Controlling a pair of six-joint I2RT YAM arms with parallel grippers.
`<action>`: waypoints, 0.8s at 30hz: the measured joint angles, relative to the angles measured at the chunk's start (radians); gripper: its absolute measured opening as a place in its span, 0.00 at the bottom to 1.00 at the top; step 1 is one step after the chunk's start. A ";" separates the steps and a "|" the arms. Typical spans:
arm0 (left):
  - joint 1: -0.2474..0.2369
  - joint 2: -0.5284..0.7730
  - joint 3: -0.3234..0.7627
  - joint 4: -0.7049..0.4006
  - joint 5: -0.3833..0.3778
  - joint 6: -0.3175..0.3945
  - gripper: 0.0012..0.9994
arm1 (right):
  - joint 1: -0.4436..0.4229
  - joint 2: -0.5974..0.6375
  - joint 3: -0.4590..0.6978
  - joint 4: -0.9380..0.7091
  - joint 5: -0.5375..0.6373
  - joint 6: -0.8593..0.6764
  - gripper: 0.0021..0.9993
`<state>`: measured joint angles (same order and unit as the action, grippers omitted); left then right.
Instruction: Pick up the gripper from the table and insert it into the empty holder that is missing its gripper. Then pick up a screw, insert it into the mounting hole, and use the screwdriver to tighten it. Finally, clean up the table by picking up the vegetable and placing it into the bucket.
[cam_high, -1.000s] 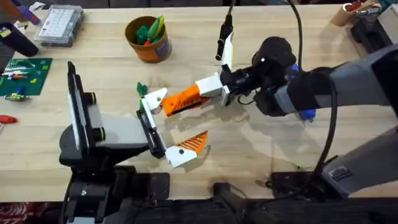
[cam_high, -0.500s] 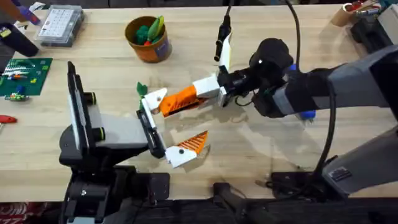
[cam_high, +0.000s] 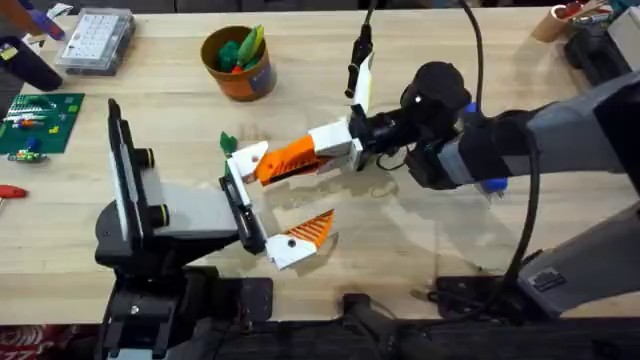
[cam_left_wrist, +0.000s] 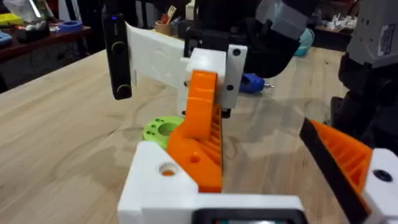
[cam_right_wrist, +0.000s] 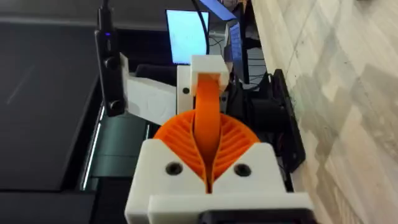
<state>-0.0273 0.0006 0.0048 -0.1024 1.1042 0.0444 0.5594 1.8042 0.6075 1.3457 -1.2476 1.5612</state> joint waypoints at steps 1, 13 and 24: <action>0.000 0.000 0.000 0.000 0.000 0.000 0.99 | 0.001 0.000 0.000 0.000 0.002 -0.002 0.02; 0.000 0.000 0.000 0.000 -0.002 0.000 0.99 | 0.015 0.000 0.005 -0.011 0.026 -0.023 0.02; 0.004 0.000 0.000 0.003 -0.021 0.001 0.99 | 0.050 0.000 0.091 -0.179 0.036 -0.100 0.02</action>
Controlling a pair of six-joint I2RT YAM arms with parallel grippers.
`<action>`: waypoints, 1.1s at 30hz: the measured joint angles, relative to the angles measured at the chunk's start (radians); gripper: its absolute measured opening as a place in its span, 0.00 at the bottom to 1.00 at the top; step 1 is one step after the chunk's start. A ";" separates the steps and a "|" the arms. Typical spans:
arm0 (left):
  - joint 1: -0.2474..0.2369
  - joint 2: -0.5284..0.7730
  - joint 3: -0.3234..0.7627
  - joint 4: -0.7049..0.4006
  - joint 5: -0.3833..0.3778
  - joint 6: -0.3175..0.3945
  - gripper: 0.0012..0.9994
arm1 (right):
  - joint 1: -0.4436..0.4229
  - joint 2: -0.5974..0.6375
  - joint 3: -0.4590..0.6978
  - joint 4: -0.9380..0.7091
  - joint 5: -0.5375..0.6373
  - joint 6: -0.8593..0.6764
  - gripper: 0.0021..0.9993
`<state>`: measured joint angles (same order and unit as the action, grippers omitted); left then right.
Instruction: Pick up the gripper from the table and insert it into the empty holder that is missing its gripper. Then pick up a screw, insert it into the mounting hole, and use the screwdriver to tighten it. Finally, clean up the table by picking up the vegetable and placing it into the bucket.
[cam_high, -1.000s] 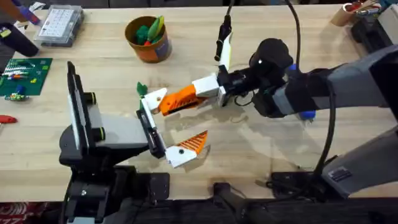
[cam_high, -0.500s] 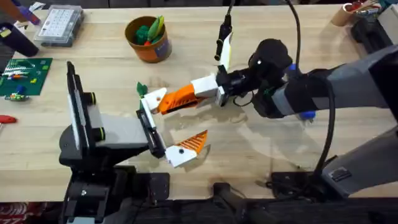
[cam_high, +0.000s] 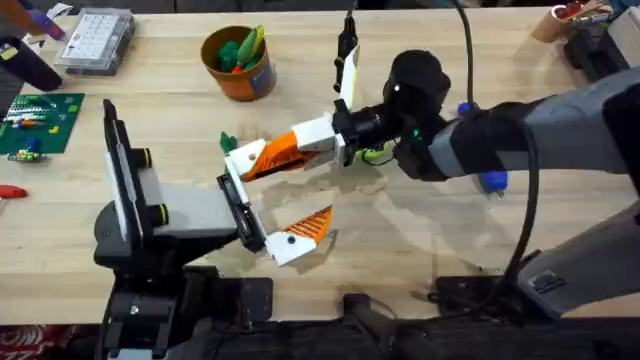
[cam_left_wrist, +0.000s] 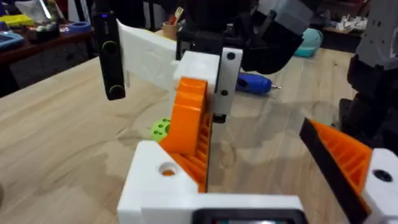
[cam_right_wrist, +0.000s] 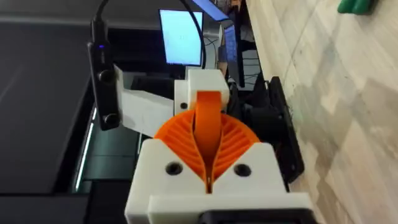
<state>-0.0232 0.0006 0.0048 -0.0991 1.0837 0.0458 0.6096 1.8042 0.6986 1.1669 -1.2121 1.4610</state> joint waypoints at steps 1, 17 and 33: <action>0.000 0.000 0.000 0.001 -0.003 0.001 0.99 | 0.001 0.000 0.003 -0.002 0.001 -0.004 0.02; 0.002 0.000 0.001 -0.001 -0.004 0.007 0.99 | -0.004 0.000 0.006 -0.008 0.003 -0.032 0.02; 0.005 0.000 0.001 -0.002 -0.011 0.008 0.99 | -0.004 0.018 0.070 -0.099 -0.031 -0.075 0.02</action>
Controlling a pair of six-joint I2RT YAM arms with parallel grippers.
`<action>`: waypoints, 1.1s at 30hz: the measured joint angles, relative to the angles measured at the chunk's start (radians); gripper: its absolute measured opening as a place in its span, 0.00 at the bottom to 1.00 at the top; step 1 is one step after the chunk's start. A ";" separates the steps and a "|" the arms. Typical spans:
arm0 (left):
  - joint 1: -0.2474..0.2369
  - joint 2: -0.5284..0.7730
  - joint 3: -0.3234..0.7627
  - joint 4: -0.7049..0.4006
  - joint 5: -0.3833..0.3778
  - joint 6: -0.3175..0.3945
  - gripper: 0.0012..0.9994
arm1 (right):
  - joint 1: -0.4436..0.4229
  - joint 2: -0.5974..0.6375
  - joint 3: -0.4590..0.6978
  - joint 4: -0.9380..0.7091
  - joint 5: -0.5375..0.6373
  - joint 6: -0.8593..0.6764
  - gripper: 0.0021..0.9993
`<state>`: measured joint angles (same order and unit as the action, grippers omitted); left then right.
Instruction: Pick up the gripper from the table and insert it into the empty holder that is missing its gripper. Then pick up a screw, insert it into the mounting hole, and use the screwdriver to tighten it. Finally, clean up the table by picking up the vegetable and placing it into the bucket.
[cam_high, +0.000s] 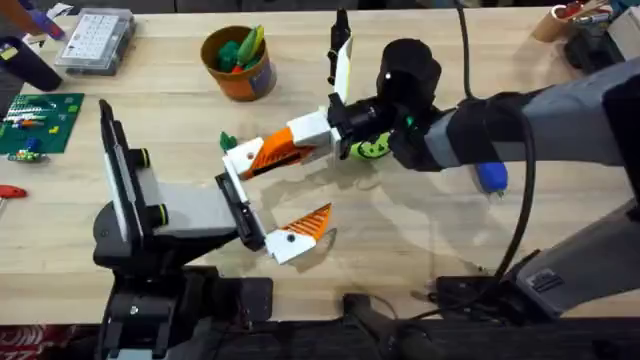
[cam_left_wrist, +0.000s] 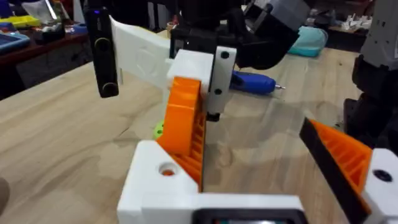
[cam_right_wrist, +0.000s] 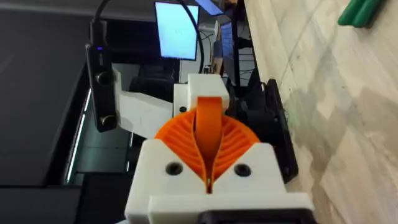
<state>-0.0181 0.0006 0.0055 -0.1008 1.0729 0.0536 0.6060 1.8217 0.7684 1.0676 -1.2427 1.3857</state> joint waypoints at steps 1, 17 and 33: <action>0.000 0.000 0.000 0.000 0.000 0.000 0.99 | 0.000 0.000 0.000 0.000 0.000 0.000 0.02; 0.000 0.000 0.000 0.000 0.000 0.000 0.99 | 0.000 0.000 0.000 0.000 0.000 -0.003 0.01; 0.000 0.000 0.000 -0.002 0.006 -0.004 0.99 | 0.001 0.000 0.004 0.005 -0.002 -0.003 0.41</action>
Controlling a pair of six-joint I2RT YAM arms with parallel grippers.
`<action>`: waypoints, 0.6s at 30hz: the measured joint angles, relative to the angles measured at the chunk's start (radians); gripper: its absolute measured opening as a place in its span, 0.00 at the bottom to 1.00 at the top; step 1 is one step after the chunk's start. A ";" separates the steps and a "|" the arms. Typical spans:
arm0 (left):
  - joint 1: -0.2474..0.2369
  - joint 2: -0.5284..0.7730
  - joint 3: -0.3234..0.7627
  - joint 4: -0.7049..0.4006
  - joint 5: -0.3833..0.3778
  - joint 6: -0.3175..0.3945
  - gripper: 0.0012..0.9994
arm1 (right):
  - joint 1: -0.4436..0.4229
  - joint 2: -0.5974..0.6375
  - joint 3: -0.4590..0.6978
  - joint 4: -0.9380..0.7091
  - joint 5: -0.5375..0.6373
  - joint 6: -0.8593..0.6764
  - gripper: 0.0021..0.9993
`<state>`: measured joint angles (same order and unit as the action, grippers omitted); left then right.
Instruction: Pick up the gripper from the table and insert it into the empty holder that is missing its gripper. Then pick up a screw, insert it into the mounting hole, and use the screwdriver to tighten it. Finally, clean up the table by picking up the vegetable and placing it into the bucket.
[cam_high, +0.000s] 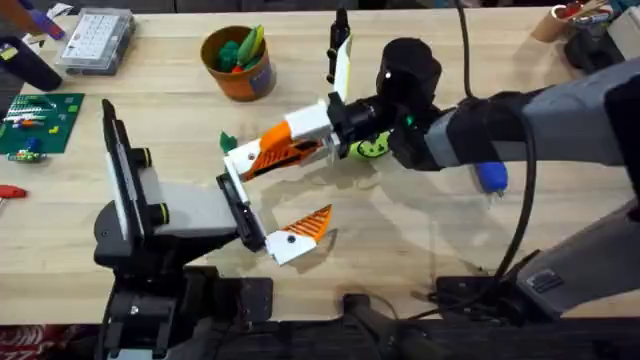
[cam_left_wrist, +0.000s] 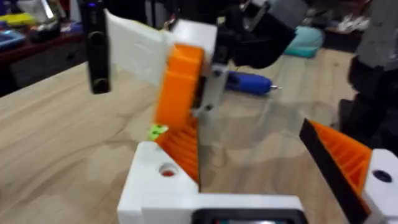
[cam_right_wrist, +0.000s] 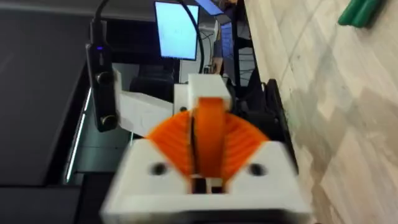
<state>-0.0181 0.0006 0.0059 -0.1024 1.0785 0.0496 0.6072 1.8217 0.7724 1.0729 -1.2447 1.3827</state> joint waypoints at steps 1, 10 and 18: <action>0.000 0.000 0.000 -0.001 0.008 -0.001 0.99 | 0.001 0.000 0.005 0.003 0.003 0.000 0.56; -0.006 0.000 0.000 -0.008 0.055 -0.005 0.99 | 0.010 0.000 0.025 0.009 0.017 -0.004 1.00; -0.006 0.000 0.000 -0.008 0.057 -0.005 0.99 | 0.010 0.000 0.025 0.009 0.029 0.032 1.00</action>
<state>-0.0246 0.0006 0.0059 -0.1108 1.1353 0.0448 0.6170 1.8217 0.7979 1.0815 -1.2159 1.4149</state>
